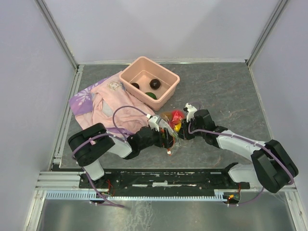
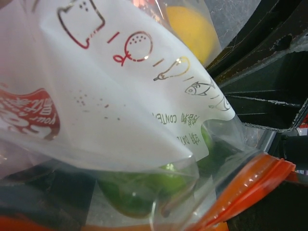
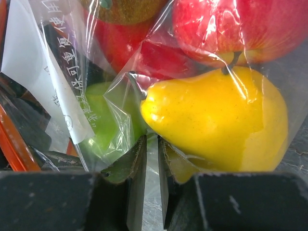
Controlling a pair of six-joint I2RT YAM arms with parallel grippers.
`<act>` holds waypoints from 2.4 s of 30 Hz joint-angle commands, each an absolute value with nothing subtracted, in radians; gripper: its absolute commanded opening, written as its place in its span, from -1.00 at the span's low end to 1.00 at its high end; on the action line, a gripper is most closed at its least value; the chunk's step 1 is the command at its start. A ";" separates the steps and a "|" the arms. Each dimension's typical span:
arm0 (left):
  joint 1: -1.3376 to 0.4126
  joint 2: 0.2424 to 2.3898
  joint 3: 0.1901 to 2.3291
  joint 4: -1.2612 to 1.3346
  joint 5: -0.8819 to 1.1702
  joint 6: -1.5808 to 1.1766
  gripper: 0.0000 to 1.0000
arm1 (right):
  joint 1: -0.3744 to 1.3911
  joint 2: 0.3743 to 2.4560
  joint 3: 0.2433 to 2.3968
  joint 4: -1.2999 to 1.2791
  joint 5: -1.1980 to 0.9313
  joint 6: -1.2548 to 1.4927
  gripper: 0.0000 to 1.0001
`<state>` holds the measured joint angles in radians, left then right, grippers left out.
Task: Open the zip-top bag and remove the fake food
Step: Pick up the fake fruit from the zipper food storage bag.
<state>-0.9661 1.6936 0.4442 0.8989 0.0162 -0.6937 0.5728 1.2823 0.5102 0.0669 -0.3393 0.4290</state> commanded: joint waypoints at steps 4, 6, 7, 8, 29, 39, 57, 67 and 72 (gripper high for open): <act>-0.971 1.626 0.414 1.003 0.055 -0.791 0.88 | 0.602 1.298 0.542 0.048 -0.282 0.440 -0.50; -0.966 1.614 0.398 1.010 0.058 -0.806 0.92 | 0.601 1.300 0.544 0.033 -0.266 0.440 -0.51; -0.961 1.609 0.392 1.016 0.059 -0.816 0.97 | 0.602 1.303 0.544 0.032 -0.263 0.442 -0.51; -0.957 1.606 0.385 1.022 0.062 -0.826 1.00 | 0.603 1.308 0.544 0.031 -0.262 0.444 -0.52; -0.909 1.602 0.337 1.038 0.061 -0.936 0.55 | 0.601 1.309 0.553 -0.007 -0.240 0.421 -0.76; -0.908 1.610 0.338 1.050 0.080 -0.940 0.16 | 0.602 1.160 0.541 -0.006 -0.275 0.390 -0.70; -0.893 1.516 0.330 0.963 0.105 -0.909 -0.01 | 0.577 0.882 0.474 -0.047 -0.250 0.406 -0.38; -0.869 1.448 0.314 0.893 0.124 -0.888 -0.04 | 0.536 0.804 0.447 -0.008 -0.295 0.459 -0.11; -0.853 1.430 0.301 0.889 0.152 -0.888 -0.05 | 0.508 0.801 0.413 0.081 -0.360 0.523 -0.04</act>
<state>-0.8669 1.4647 0.3111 0.8700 0.1173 -0.9112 0.5293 0.8146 0.4397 -0.0372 -0.2981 0.4591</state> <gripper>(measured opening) 0.874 0.474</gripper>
